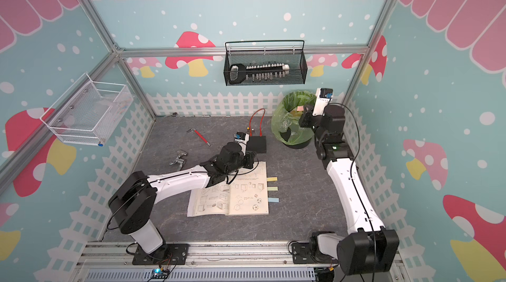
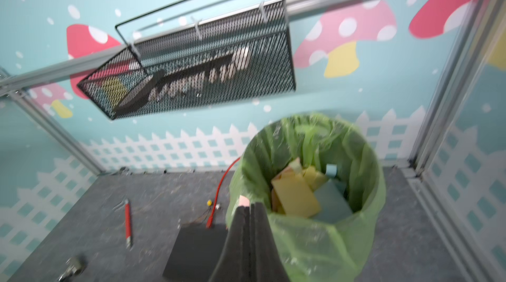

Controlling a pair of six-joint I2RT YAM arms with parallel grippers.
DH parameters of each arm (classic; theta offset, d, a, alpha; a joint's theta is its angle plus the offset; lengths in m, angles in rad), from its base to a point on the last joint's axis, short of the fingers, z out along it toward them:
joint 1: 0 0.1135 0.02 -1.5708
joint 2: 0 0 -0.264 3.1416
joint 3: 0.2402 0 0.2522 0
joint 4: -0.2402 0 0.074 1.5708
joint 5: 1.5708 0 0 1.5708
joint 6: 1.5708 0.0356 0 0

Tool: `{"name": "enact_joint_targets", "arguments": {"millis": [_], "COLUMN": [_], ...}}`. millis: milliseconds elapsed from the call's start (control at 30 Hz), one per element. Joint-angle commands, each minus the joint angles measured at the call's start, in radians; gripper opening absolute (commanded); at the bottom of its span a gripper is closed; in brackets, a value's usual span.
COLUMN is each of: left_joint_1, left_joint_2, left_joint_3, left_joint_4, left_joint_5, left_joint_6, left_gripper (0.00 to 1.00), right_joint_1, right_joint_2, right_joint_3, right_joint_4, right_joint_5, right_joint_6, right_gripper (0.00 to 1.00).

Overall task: Peel off the used sticky note
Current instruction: Place the note in the trash bin.

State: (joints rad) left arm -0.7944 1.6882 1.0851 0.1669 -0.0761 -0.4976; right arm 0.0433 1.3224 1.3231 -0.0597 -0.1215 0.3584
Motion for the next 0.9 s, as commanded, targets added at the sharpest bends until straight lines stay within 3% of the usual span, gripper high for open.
{"name": "enact_joint_targets", "arguments": {"millis": [0, 100, 133, 300, 433, 567, 667, 733, 767, 800, 833, 867], "left_joint_1": [-0.007, -0.006, -0.007, -0.006, -0.006, -0.006, -0.006, -0.006, -0.006, -0.006, -0.006, -0.007], "left_joint_2": [-0.042, -0.085, -0.098, -0.145, -0.169, -0.182, -0.188, -0.190, -0.191, -0.191, -0.191, -0.191], "left_joint_3": [-0.054, -0.086, -0.096, -0.125, -0.135, -0.138, -0.143, -0.147, -0.149, -0.150, -0.151, -0.151], "left_joint_4": [-0.012, -0.012, -0.012, -0.019, -0.028, -0.040, -0.043, -0.045, -0.046, -0.046, -0.047, -0.047], "left_joint_5": [-0.030, -0.046, -0.050, -0.086, -0.108, -0.122, -0.123, -0.124, -0.123, -0.125, -0.124, -0.125], "left_joint_6": [0.033, 0.034, 0.034, 0.045, 0.046, 0.048, 0.047, 0.045, 0.045, 0.044, 0.043, 0.042], "left_gripper": [0.00, 0.00, 0.00, 0.00, 0.00, 0.00, 0.00, 0.00, 0.00, 0.00, 0.00, 0.00], "right_joint_1": [-0.043, -0.073, -0.079, -0.093, -0.094, -0.094, -0.093, -0.094, -0.093, -0.094, -0.094, -0.094], "right_joint_2": [0.174, 0.312, 0.354, 0.480, 0.486, 0.464, 0.450, 0.447, 0.446, 0.449, 0.451, 0.452], "right_joint_3": [0.106, 0.208, 0.246, 0.381, 0.414, 0.401, 0.387, 0.381, 0.381, 0.380, 0.381, 0.383], "right_joint_4": [-0.093, -0.093, -0.097, -0.116, -0.112, -0.112, -0.111, -0.116, -0.119, -0.122, -0.128, -0.131], "right_joint_5": [0.002, -0.039, -0.057, -0.141, -0.181, -0.182, -0.169, -0.159, -0.156, -0.155, -0.150, -0.148], "right_joint_6": [-0.045, -0.036, -0.032, -0.017, -0.007, -0.009, -0.011, -0.016, -0.018, -0.020, -0.021, -0.022], "right_gripper": [0.00, 0.00, 0.04, 0.53, 0.67, 0.64, 0.32, 0.05, 0.00, 0.00, 0.18, 0.42]}}
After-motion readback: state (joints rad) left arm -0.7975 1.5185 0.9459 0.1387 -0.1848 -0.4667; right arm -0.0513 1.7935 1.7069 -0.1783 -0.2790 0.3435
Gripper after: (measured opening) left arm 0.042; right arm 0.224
